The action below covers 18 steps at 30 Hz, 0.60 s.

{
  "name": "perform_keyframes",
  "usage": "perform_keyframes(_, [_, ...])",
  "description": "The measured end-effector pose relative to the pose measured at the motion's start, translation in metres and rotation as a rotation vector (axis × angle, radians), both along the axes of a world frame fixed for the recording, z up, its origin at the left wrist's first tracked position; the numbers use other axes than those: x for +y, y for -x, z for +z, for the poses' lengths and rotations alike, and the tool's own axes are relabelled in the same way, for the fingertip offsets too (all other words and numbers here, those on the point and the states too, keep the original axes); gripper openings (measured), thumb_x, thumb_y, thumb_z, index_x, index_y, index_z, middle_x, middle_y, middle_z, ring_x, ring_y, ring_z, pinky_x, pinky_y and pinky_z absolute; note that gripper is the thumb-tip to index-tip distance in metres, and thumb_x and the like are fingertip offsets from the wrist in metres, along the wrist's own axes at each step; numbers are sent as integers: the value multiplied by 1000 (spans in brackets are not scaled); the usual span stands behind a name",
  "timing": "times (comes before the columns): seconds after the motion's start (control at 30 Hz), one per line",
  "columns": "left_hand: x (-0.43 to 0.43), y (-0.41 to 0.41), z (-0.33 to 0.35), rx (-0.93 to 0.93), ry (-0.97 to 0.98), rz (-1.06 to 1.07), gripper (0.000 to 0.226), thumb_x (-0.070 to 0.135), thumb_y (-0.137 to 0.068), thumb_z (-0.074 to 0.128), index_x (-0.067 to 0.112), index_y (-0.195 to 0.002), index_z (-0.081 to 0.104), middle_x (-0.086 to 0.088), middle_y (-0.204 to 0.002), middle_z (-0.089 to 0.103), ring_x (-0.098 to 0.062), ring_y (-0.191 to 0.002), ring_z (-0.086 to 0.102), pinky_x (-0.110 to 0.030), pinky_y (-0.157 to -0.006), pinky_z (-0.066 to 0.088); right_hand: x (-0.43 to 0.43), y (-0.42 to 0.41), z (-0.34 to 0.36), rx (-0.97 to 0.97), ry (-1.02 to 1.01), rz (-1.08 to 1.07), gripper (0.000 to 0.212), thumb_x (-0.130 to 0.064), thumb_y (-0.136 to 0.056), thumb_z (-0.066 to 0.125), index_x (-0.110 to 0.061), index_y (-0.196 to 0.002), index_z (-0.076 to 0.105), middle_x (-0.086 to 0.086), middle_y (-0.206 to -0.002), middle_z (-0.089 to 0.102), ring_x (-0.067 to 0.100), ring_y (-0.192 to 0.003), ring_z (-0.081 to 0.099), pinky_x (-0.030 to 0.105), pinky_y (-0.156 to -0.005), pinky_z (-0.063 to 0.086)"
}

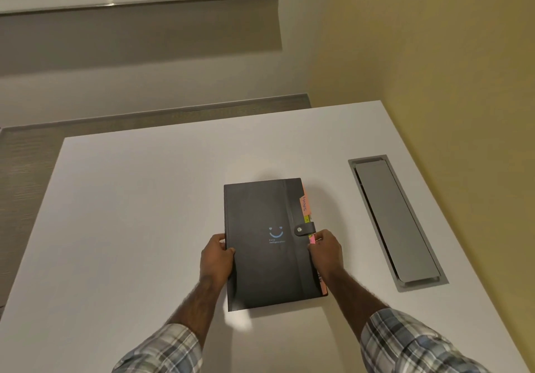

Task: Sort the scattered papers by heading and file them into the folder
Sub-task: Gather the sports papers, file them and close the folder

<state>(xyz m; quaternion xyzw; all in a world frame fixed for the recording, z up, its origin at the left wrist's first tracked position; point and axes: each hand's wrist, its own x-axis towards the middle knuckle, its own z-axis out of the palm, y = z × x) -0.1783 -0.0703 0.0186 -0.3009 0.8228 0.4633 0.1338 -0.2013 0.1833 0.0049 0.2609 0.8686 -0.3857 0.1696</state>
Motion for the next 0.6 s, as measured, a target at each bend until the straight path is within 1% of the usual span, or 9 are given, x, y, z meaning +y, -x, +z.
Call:
perform_keyframes(0.1, [0, 0, -4, -6, 25, -28, 36, 4, -90, 63, 13, -125, 64, -4, -114, 74, -20, -90, 66, -26, -82, 50, 0, 2, 1, -5, 7, 8, 6, -11, -100, 59, -14, -103, 55, 3, -97, 62, 19, -89, 61, 28, -78, 52])
perform_keyframes(0.23, [3, -3, -3, -4, 53, -61, 32, 9, -93, 61, 13, -125, 64, -1, -114, 72, -19, -87, 63, -26, -83, 48, -2, 0, -2, -19, 26, 22, 9, -13, -100, 62, -15, -104, 54, 2, -99, 61, 17, -88, 60, 26, -77, 50])
perform_keyframes(0.3, [4, -6, -4, 10, 59, -71, 30, 13, -94, 62, 12, -124, 65, 3, -111, 71, -18, -85, 64, -28, -84, 52, -3, -2, -4, -28, 34, 36, 12, -15, -99, 64, -14, -107, 56, 2, -100, 62, 17, -88, 61, 26, -79, 52])
perform_keyframes(0.37, [6, -10, -5, 24, 89, -70, 30, 22, -92, 61, 15, -121, 66, 0, -111, 72, -18, -86, 67, -36, -87, 59, -4, -7, -7, -31, 36, 53, 19, -16, -98, 66, -10, -115, 61, 1, -101, 64, 18, -89, 62, 26, -81, 52])
perform_keyframes(0.43, [9, -16, -7, 9, 179, -92, 31, 29, -89, 57, 21, -119, 61, -4, -117, 65, -24, -95, 66, -45, -89, 59, -8, -11, -9, -24, 19, 70, 27, -18, -96, 69, -10, -121, 62, 4, -109, 67, 18, -91, 65, 28, -84, 56])
perform_keyframes(0.5, [16, -21, -6, -15, 247, -144, 37, 27, -92, 56, 22, -128, 52, -6, -130, 53, -29, -112, 59, -46, -96, 54, -14, -16, -7, -12, -80, 115, 40, -22, -93, 72, -14, -130, 58, 6, -121, 62, 21, -102, 63, 36, -90, 59])
perform_keyframes(0.6, [26, -31, -6, -16, 330, -276, 53, 21, -93, 55, 19, -144, 39, -2, -152, 36, -29, -134, 44, -44, -106, 47, -23, -25, -1, 38, -264, 265, 64, -26, -91, 72, -18, -147, 41, 6, -137, 51, 24, -122, 54, 40, -99, 53])
